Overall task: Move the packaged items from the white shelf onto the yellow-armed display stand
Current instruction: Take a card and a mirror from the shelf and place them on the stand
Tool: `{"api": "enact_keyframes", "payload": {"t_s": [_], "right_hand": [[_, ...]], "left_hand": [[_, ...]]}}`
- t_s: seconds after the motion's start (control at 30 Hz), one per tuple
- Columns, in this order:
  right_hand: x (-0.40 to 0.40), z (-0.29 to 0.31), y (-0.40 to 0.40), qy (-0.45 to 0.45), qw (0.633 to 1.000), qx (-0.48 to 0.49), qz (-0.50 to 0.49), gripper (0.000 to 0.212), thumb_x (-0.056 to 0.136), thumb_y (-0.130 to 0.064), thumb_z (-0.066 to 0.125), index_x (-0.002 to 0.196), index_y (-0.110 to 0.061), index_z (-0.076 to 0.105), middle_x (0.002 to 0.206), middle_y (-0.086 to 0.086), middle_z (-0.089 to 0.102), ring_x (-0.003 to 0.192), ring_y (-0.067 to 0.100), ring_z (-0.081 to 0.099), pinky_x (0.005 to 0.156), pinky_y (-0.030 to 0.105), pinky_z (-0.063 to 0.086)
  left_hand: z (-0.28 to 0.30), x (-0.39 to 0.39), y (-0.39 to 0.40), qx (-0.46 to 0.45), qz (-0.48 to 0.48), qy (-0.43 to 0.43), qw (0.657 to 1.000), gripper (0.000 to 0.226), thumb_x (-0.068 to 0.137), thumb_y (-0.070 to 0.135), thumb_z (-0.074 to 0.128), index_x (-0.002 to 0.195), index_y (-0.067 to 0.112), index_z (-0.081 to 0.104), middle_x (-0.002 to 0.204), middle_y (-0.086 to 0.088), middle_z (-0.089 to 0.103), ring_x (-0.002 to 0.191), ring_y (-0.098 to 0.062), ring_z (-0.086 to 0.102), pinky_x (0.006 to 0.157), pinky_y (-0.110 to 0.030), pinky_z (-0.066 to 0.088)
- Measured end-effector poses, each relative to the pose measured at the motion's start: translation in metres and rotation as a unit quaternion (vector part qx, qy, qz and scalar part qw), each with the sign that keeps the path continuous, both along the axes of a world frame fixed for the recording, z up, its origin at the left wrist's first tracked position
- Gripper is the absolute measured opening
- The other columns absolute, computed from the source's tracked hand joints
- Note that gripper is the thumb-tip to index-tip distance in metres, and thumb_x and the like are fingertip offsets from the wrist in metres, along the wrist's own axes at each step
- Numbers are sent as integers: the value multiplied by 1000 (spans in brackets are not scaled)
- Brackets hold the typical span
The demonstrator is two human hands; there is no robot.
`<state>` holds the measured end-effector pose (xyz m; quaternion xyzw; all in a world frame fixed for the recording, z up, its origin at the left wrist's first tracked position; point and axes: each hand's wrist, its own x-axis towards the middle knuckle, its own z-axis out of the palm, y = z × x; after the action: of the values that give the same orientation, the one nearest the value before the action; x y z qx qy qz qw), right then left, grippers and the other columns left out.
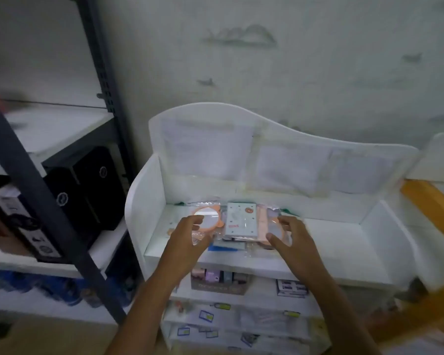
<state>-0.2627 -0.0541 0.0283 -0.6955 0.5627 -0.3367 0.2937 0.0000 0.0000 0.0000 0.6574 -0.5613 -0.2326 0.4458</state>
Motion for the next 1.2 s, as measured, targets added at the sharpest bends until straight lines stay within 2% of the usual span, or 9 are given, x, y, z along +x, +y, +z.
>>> {"api": "enact_keyframes", "payload": {"t_s": [0.13, 0.2, 0.33, 0.43, 0.63, 0.83, 0.93, 1.1, 1.2], "right_hand": [[3, -12, -27, 15, 1000, 15, -8, 54, 87, -31, 72, 135, -20, 49, 131, -6, 52, 119, 11, 50, 98, 28, 40], [2, -20, -45, 16, 1000, 22, -6, 53, 87, -32, 72, 134, -20, 50, 130, -7, 53, 119, 11, 51, 98, 28, 40], [-4, -31, -80, 4, 999, 41, 17, 50, 86, -34, 72, 130, -23, 51, 125, -10, 54, 115, 10, 53, 98, 32, 43], [-11, -41, -103, -9, 998, 57, 38, 45, 86, -33, 72, 125, -25, 51, 124, -10, 54, 114, 11, 53, 95, 31, 45], [-13, -63, -137, -6, 994, 79, 69, 43, 87, -30, 71, 125, -27, 50, 123, -10, 53, 114, 10, 53, 94, 30, 44], [-17, -70, -155, -6, 993, 95, 67, 40, 88, -29, 70, 123, -28, 49, 120, -10, 52, 110, 8, 53, 93, 31, 44], [-18, -69, -164, -7, 992, 112, 57, 39, 89, -28, 68, 123, -27, 49, 120, -10, 50, 109, 11, 53, 93, 34, 47], [-16, -69, -170, 8, 992, 119, 39, 41, 89, -25, 65, 127, -19, 51, 121, -5, 52, 110, 15, 54, 93, 33, 47], [-17, -68, -172, 7, 993, 119, 25, 42, 88, -22, 65, 127, -19, 50, 121, -4, 50, 110, 15, 53, 93, 34, 46]], "left_hand": [[-1, -3, -23, 38, -4, 39, 999, 70, 68, 67, 62, 126, 28, 53, 124, 14, 56, 112, -4, 55, 91, -24, 46], [-5, -8, -38, 54, 0, 55, 997, 69, 67, 72, 60, 122, 31, 53, 122, 15, 56, 111, -3, 55, 93, -25, 47], [-11, -27, -67, 77, -3, 52, 996, 19, 90, 40, 67, 103, 42, 53, 112, 20, 56, 103, 2, 56, 78, -12, 44], [-14, -42, -88, 82, 16, 55, 995, 10, 94, 29, 64, 103, 32, 61, 100, 22, 58, 95, 2, 60, 75, -16, 50], [-36, -52, -129, 175, 65, 7, 982, 41, 88, 31, 68, 123, 15, 54, 111, 1, 59, 95, -18, 63, 82, -35, 53], [-61, -63, -155, 285, 96, -73, 951, 72, 74, 59, 72, 121, 10, 48, 108, -9, 61, 94, -23, 62, 75, -35, 51], [-65, -69, -165, 308, 108, -115, 938, 79, 71, 62, 74, 122, 10, 44, 113, -11, 55, 99, -29, 62, 76, -36, 52], [-75, -63, -174, 311, 108, -49, 943, 79, 65, 49, 84, 123, 7, 50, 113, -10, 61, 104, -28, 61, 85, -40, 54], [-72, -53, -181, 312, 103, -1, 944, 66, 66, 41, 87, 115, 6, 61, 107, -7, 70, 101, -27, 65, 82, -36, 55]]}}
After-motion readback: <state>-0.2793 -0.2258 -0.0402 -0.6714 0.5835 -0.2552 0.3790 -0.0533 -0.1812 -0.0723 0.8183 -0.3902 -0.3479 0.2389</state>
